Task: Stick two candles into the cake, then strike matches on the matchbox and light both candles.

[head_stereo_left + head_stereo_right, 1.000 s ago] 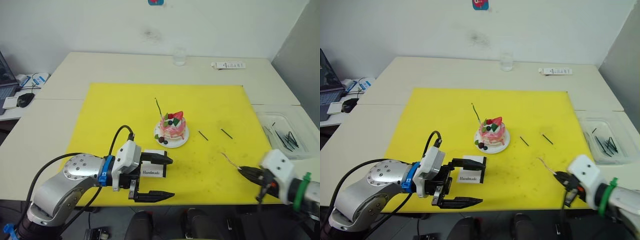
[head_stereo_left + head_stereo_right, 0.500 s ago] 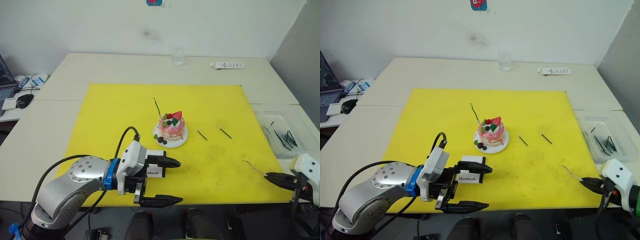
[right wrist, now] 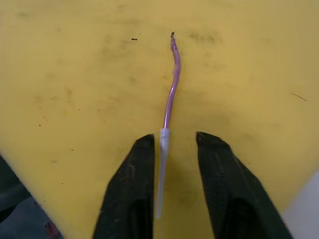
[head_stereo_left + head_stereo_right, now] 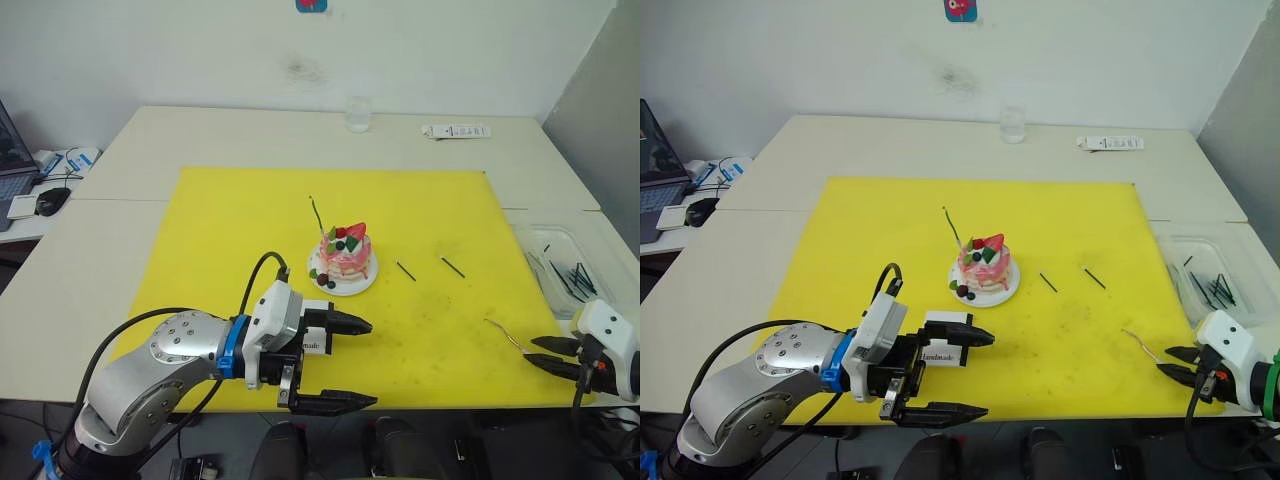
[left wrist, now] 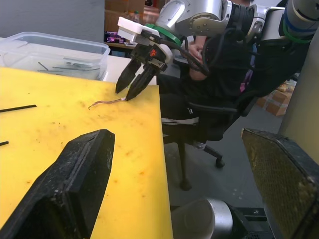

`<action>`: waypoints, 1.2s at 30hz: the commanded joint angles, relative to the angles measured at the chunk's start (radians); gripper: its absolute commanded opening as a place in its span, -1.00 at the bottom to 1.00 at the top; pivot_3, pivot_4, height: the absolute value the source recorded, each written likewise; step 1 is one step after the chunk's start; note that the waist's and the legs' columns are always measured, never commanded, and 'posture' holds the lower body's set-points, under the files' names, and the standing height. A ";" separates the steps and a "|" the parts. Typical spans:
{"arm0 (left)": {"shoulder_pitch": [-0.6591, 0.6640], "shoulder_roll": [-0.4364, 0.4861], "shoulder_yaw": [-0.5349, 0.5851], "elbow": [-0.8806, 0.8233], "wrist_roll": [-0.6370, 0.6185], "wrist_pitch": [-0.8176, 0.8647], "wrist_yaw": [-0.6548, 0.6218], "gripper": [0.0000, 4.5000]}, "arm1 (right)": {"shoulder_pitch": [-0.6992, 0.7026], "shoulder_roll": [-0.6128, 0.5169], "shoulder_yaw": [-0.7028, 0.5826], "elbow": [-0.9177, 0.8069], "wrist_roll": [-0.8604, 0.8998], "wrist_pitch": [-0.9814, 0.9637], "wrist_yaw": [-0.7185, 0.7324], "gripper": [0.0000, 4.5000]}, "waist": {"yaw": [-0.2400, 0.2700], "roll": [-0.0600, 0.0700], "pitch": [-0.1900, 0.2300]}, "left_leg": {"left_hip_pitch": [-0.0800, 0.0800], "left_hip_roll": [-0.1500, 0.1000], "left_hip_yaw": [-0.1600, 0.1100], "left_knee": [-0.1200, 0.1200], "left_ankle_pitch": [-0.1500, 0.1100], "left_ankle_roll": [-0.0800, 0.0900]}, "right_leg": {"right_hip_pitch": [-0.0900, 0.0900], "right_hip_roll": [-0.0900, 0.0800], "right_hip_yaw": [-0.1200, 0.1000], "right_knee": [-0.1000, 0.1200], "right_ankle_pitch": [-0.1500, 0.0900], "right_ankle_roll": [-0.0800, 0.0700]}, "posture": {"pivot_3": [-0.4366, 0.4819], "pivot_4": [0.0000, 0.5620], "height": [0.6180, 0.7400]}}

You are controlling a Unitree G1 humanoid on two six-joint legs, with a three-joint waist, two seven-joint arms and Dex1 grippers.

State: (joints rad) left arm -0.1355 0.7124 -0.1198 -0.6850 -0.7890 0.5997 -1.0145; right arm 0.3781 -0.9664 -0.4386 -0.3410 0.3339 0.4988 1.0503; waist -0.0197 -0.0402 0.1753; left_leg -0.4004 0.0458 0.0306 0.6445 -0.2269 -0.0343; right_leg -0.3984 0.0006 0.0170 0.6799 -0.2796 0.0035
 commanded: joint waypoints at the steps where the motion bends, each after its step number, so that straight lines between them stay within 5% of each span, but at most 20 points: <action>1: 0.002 -0.002 0.001 -0.033 0.007 -0.024 0.001 1.00 | -0.018 -0.004 -0.036 -0.014 0.019 0.013 -0.008 0.23 | 0.000 0.000 0.000 | 0.000 0.000 0.000 0.000 0.000 0.000 | 0.000 0.000 0.000 0.000 0.000 0.000 | -0.05 -0.47 1.00; 2: 0.004 -0.001 0.001 -0.032 0.011 -0.026 0.002 1.00 | -0.019 -0.006 -0.056 -0.023 0.032 0.028 -0.006 0.38 | 0.000 0.000 0.000 | 0.000 0.000 0.000 0.000 0.000 0.000 | 0.000 0.000 0.000 0.000 0.000 0.000 | -0.05 -0.47 1.00; 12: 0.010 0.007 -0.025 -0.007 0.087 -0.070 -0.024 1.00 | 0.022 -0.144 -0.148 -0.206 0.052 0.216 0.041 0.38 | 0.000 0.002 0.000 | 0.002 0.001 -0.001 0.000 0.000 0.000 | 0.003 0.000 -0.001 0.000 0.000 0.000 | -0.05 -0.47 1.00; 20: 0.021 -0.006 -0.059 -0.006 0.133 -0.095 -0.021 1.00 | -0.149 -0.356 0.127 -0.265 0.033 0.508 -0.038 0.38 | -0.001 0.001 0.000 | 0.002 0.000 -0.001 0.001 0.000 0.000 | 0.003 -0.002 -0.001 -0.001 0.000 0.000 | -0.05 -0.47 1.00; 27: 0.054 -0.012 -0.080 -0.018 0.164 -0.117 -0.012 1.00 | -0.376 -0.365 0.393 -0.173 -0.009 0.536 -0.073 0.38 | -0.002 0.002 0.000 | 0.001 0.000 -0.001 0.000 0.000 0.000 | 0.002 -0.002 0.000 -0.003 -0.001 0.000 | -0.05 -0.47 1.00; 36: 0.069 -0.023 -0.100 -0.030 0.182 -0.127 0.010 1.00 | -0.446 -0.379 0.517 -0.119 -0.054 0.499 -0.062 0.38 | -0.002 0.002 0.000 | 0.001 0.001 -0.001 0.000 0.000 0.000 | 0.002 -0.002 -0.001 -0.002 -0.001 0.000 | -0.05 -0.47 1.00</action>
State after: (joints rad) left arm -0.0686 0.6984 -0.2119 -0.6760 -0.6091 0.4920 -1.0114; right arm -0.0603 -1.3282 0.0662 -0.4726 0.2962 1.0031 0.9838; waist -0.0217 -0.0384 0.1756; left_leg -0.3996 0.0463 0.0299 0.6445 -0.2270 -0.0343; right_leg -0.3963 -0.0021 0.0164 0.6776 -0.2803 0.0033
